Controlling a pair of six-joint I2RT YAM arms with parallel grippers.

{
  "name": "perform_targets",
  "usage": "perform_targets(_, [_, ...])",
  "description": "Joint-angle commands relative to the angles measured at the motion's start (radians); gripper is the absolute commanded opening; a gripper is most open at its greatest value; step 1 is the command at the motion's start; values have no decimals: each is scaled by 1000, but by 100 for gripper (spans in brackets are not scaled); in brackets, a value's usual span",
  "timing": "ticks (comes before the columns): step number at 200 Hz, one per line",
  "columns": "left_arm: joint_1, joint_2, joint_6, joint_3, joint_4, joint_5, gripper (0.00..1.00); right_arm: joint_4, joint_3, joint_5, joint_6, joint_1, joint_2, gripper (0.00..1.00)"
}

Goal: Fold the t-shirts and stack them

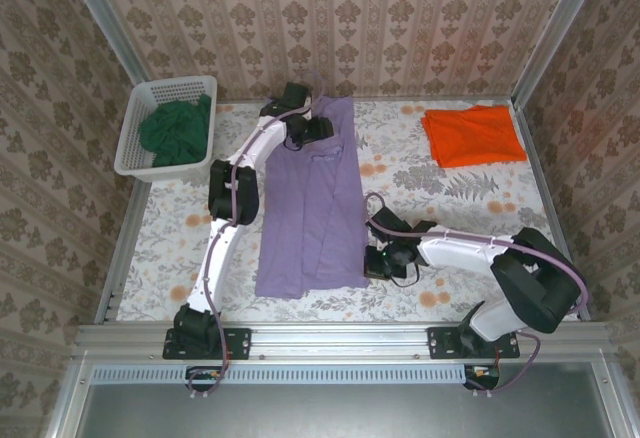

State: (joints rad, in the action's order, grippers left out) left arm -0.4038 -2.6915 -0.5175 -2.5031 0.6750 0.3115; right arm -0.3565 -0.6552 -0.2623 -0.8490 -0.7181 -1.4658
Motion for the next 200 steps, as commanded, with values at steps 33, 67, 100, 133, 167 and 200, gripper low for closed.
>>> perform_targets(33, [25,9,-4,-31,58,-26,67,-162,66,6,-11,-24,68,8])
perform_targets(67, [9,151,14,56,64,-10,84,-224,49,65,-15,-23,160,44])
perform_targets(100, [5,412,15,319,-15,-50,94,-210,71,72,-20,-17,233,58])
perform_targets(133, [-12,740,-8,716,-90,-104,93,-189,84,41,2,-16,263,59])
perform_targets(167, [-46,1101,-53,1216,-137,-175,75,-121,93,-14,17,-14,269,56])
perform_targets(200, [-227,1367,-84,1541,-10,-301,65,-78,80,-38,38,-10,225,54])
